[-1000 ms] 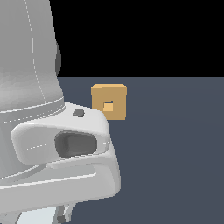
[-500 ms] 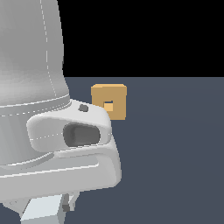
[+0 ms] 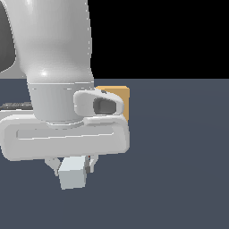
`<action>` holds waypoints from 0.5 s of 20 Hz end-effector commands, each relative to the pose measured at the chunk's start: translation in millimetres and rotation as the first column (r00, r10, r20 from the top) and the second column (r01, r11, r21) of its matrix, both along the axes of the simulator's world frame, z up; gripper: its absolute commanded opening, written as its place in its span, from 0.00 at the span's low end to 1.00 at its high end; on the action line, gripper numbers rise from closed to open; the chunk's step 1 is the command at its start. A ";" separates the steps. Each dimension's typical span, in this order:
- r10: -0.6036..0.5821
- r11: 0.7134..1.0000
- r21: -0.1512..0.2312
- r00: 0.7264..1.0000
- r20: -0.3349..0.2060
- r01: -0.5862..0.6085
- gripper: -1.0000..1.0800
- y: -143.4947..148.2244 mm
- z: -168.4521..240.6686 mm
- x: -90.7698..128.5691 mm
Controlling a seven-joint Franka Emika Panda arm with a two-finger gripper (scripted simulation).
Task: Insert the peg into the horizontal hole in a box.
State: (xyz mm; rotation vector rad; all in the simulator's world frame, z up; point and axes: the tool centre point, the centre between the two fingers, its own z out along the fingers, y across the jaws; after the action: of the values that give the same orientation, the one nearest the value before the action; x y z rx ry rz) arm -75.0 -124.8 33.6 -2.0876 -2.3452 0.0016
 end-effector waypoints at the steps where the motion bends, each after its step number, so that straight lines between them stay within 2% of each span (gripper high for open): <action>1: -0.013 1.000 0.000 1.000 0.002 0.013 0.00 24.5 5.6 6.8; 10: -0.066 0.998 0.000 0.998 0.002 0.066 0.00 111.8 22.5 34.0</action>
State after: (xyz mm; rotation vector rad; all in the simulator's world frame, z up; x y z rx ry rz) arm -46.0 -25.7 52.5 -2.1521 -2.2865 0.0014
